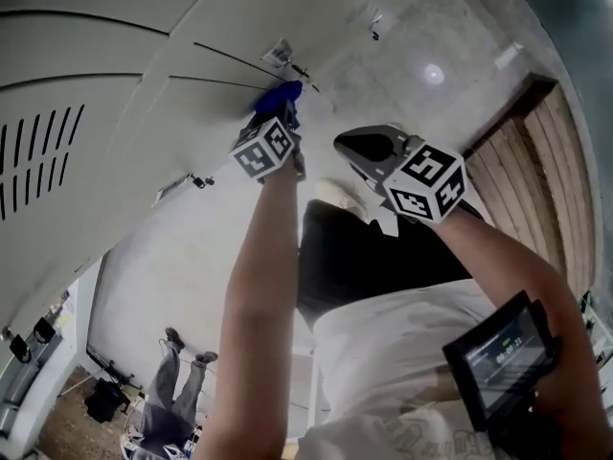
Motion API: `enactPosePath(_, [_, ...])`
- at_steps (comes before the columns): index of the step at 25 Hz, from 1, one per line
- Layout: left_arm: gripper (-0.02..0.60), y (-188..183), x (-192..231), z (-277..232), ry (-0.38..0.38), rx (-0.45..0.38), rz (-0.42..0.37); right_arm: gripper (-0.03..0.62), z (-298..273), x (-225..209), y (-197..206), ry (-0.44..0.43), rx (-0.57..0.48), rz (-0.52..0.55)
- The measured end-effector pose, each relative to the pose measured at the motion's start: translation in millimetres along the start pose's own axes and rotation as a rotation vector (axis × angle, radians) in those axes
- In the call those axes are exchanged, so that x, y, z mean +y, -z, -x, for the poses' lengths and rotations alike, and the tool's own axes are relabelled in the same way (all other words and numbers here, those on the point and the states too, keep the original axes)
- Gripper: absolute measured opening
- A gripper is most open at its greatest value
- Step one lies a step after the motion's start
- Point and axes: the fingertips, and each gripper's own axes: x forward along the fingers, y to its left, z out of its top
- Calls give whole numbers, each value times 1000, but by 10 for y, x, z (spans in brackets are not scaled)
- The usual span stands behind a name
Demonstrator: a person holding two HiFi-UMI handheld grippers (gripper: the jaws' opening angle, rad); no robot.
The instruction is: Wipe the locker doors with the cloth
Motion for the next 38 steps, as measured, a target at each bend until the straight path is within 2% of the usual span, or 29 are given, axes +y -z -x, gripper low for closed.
enactPosePath(5, [126,177,416,109,-133,40,-11,6,-5,-45,11,4,6,-2])
enactPosePath(12, [126,372,856,354,-227,62,-8,6,-28,17,77,-5,18,-2])
enactPosePath(18, [126,500,1296,632,-340,85,-23,6,-41,67,100,-10,29,4])
enactPosePath(21, [127,608,1576,802,-405,104,-73,6,-47,97,99,-11,35,11])
enactPosePath(24, [127,756,1858,1013,-459,157,-151,6,-67,131,113,-15,45,12])
enactPosePath(28, [127,806,2050,1260,-507,196,-251,8,-103,192,144,-24,57,7])
enactPosePath(31, [127,721,2074,1432,-543,151,-281,6,-118,282,146,-37,69,11])
enactPosePath(34, [126,603,2070,1663,-569,82,-256,6,-133,386,131,-48,75,2])
enactPosePath(38, [126,385,1931,1920,-501,-24,-226,6,-125,550,82,-68,74,-6])
